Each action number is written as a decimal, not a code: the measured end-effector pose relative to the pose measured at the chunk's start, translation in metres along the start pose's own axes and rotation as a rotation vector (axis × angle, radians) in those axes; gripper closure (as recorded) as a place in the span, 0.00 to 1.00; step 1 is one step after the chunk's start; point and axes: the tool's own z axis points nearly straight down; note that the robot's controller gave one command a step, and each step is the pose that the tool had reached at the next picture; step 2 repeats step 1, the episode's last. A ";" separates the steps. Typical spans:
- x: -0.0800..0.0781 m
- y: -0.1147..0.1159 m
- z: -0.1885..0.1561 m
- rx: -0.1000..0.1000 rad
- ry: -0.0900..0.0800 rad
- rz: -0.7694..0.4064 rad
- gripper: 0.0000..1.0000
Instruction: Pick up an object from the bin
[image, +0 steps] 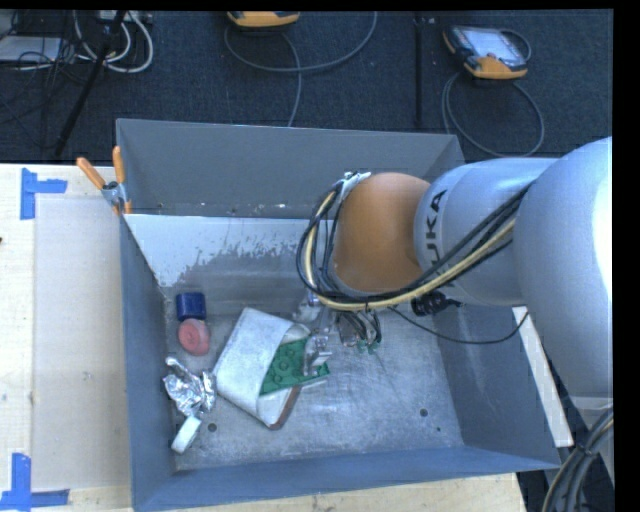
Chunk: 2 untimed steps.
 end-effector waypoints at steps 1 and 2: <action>-0.018 0.002 -0.125 0.001 0.010 0.002 1.00; -0.018 0.002 -0.125 0.001 0.010 0.002 1.00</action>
Offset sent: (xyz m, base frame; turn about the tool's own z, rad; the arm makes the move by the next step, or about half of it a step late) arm 0.0134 0.0028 0.1215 -0.0006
